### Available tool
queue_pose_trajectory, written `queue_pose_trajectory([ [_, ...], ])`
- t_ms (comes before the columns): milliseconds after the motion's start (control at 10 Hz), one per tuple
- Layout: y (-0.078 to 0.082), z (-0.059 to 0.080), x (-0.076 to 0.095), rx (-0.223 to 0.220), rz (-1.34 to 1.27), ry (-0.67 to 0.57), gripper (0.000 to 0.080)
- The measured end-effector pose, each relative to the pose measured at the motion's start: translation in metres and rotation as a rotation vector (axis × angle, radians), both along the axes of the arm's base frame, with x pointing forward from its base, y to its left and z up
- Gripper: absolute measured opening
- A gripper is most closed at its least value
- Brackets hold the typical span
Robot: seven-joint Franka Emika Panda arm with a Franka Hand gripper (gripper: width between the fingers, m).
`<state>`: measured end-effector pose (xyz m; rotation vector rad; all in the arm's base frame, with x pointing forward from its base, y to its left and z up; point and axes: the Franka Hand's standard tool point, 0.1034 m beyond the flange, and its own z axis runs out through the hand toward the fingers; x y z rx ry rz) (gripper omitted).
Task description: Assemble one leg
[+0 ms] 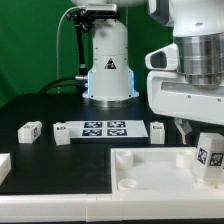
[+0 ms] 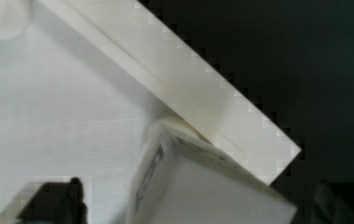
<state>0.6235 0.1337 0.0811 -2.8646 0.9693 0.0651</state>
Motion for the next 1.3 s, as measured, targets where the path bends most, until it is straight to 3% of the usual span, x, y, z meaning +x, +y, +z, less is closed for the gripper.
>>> queue_pose_trajectory([
  [600, -0.002, -0.007, 0.002, -0.054, 0.803, -0.086, 0.0649],
  [900, -0.005, -0.007, 0.003, -0.056, 0.859, -0.108, 0.0649],
  [1100, -0.005, -0.007, 0.003, -0.056, 0.858, -0.108, 0.0389],
  [1200, -0.005, -0.007, 0.003, -0.057, 0.859, -0.108, 0.0389],
  [1300, -0.01, -0.007, 0.004, -0.063, 0.856, -0.105, 0.0298],
])
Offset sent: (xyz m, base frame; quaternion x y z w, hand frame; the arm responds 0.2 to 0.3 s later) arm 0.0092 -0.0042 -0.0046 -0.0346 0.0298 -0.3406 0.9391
